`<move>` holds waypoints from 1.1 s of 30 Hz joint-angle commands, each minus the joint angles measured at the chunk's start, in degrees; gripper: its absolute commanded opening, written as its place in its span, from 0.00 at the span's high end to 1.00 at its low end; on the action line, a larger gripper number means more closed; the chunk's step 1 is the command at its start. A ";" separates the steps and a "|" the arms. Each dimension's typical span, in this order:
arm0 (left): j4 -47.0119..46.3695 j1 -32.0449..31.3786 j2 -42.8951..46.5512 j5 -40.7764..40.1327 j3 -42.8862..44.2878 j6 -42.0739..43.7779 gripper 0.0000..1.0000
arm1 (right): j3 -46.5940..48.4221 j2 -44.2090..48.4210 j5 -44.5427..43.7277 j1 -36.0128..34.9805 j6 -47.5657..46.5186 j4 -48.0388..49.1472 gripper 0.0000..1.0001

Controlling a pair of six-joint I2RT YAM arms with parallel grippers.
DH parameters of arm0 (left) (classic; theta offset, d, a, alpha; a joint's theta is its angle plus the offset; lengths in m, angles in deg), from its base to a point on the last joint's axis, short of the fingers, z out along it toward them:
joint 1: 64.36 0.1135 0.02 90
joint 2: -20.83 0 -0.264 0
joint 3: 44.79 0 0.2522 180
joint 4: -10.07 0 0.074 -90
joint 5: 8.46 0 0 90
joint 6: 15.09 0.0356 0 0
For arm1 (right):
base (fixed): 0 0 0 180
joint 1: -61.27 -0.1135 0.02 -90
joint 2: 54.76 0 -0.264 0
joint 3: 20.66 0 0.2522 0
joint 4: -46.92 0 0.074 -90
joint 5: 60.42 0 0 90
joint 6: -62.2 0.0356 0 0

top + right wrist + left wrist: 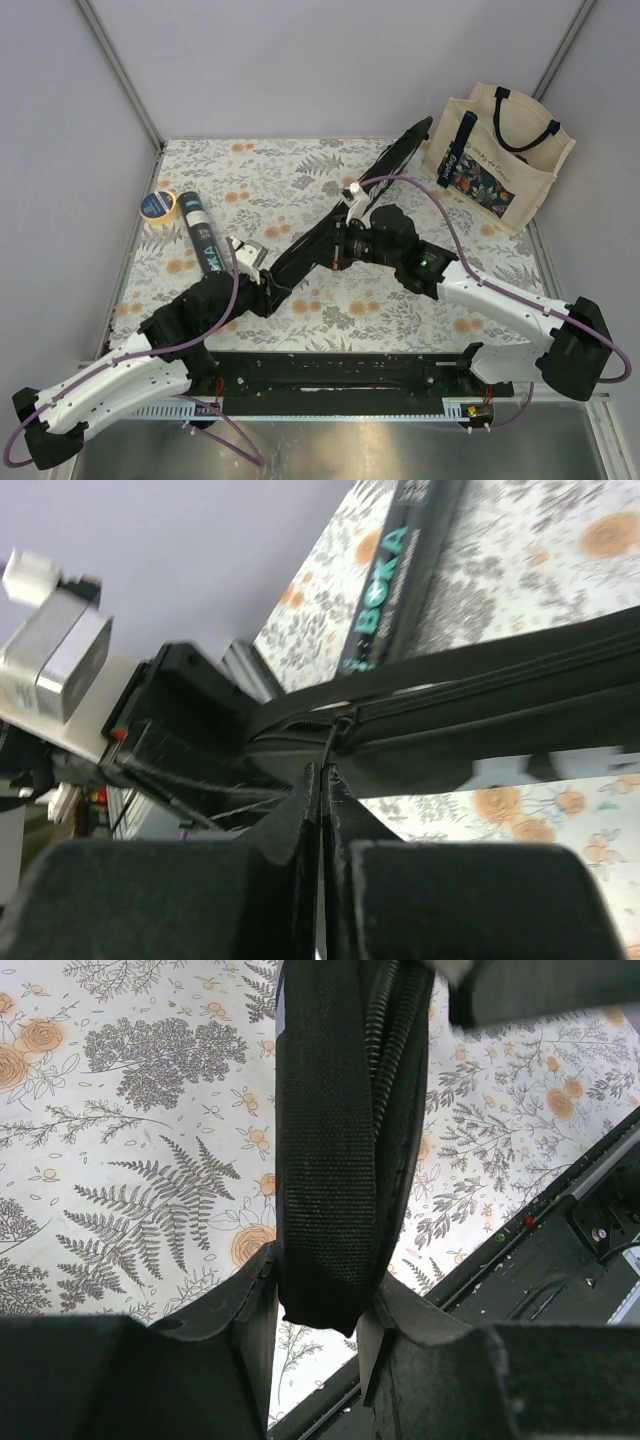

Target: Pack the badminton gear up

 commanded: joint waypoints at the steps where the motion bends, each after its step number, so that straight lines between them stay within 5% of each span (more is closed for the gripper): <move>1: -5.82 0.22 -2.01 -4.31 2.92 -1.63 1.00 | 2.27 0.69 -0.61 -7.26 -0.07 3.55 1.00; 9: -6.52 0.22 -2.54 -5.01 2.92 -2.42 1.00 | 5.18 -4.67 -3.43 -16.50 -0.52 3.10 1.00; 23: -6.61 0.22 -2.46 -7.56 2.66 -3.56 1.00 | 1.93 -4.95 -11.85 -19.76 2.74 4.43 1.00; 30: -3.10 0.22 -3.07 -15.37 0.72 -7.25 1.00 | 0.70 3.74 -30.47 -19.06 -1.30 -1.55 0.51; 33: -2.22 0.22 -4.21 -14.52 0.38 -8.30 1.00 | -3.33 9.98 -36.02 -17.74 -2.44 -2.34 0.38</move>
